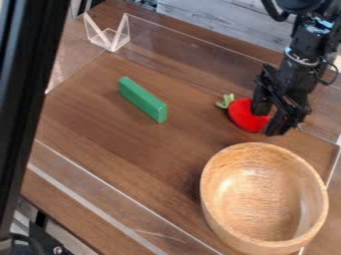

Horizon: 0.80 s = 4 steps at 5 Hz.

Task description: Move the red object to the left side of the table

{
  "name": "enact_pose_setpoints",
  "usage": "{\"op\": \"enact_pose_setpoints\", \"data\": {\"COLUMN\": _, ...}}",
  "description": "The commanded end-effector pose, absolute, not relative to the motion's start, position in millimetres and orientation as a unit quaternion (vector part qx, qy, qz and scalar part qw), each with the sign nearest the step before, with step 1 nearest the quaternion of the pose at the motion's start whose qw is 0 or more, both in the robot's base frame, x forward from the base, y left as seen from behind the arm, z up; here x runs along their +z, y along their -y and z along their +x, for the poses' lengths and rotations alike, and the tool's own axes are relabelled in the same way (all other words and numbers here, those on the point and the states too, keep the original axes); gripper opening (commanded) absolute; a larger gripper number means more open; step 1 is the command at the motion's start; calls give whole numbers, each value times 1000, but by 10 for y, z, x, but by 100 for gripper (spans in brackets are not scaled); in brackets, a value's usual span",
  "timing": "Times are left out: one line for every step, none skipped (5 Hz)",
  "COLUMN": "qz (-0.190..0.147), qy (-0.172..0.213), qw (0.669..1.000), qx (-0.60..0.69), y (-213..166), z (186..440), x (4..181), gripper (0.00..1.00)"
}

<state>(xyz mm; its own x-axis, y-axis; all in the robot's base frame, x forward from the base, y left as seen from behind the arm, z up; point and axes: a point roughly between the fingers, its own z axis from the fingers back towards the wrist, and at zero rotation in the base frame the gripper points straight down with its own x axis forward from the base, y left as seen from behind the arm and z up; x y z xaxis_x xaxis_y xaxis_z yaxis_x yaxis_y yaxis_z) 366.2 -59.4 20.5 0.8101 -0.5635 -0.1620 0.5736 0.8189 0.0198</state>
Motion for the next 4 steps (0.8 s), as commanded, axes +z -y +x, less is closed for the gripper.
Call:
{"op": "enact_pose_setpoints", "data": {"qz": 35, "qy": -80, "qw": 957, "qx": -276, "y": 418, "z": 3681, "x": 179, "gripper": 0}}
{"op": "enact_pose_setpoints", "data": {"qz": 30, "qy": -79, "qw": 960, "qx": -267, "y": 459, "z": 3667, "x": 170, "gripper": 100}}
{"op": "enact_pose_setpoints", "data": {"qz": 27, "qy": -79, "qw": 961, "qx": -262, "y": 424, "z": 3660, "x": 169, "gripper": 100}}
{"op": "enact_pose_setpoints", "data": {"qz": 28, "qy": -81, "qw": 963, "qx": -257, "y": 348, "z": 3667, "x": 166, "gripper": 0}}
